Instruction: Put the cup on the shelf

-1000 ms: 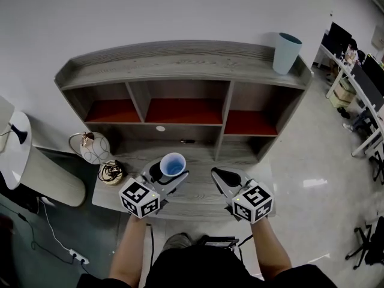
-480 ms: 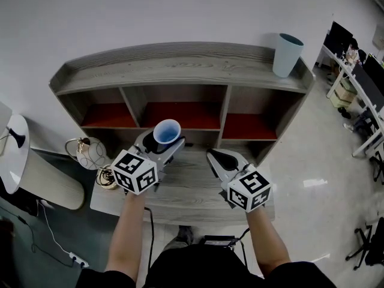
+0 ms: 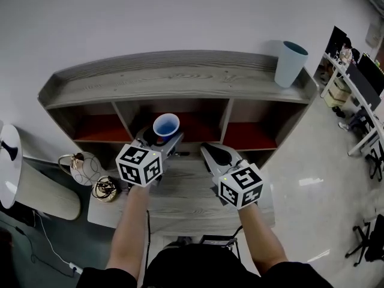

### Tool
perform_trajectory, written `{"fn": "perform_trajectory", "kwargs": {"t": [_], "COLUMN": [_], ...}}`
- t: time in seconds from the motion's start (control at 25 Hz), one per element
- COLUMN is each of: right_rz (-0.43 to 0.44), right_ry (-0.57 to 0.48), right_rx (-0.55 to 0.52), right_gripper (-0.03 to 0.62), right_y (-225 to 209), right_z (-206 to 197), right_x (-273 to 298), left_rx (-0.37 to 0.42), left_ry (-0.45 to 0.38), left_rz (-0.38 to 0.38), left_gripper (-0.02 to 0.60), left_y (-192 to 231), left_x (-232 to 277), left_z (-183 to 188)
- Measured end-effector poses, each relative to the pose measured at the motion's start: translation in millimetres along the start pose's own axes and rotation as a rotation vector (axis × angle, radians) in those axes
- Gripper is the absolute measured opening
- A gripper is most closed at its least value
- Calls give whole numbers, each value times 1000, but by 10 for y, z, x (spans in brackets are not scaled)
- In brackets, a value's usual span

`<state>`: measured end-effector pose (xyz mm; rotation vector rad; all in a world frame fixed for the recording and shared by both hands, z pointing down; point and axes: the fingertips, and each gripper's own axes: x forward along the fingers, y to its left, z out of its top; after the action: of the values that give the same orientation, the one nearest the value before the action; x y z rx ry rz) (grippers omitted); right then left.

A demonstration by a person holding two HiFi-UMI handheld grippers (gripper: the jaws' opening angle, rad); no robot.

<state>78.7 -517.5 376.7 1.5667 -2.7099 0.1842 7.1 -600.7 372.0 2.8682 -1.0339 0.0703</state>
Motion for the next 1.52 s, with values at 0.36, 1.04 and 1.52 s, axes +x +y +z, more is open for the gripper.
{"fn": "perform_trajectory", "kwargs": {"t": [0.36,1.04,1.52], "right_rz": [-16,-42,-48], "right_ry": [18,38,39], "right_rx": [6,17,22], "right_gripper": [12,12,12], "right_y": [-82,-205,-214], "right_z": [-74,-159,-176], "right_x": [198,321,344], "left_rx": [21,93,144], "left_ry": [68,143,218], "left_rz": [95,125,149], "left_gripper": [299,301,302], "left_y": [269,380,384], "left_x": [263,575,634], "left_z": [-203,-351,-430]}}
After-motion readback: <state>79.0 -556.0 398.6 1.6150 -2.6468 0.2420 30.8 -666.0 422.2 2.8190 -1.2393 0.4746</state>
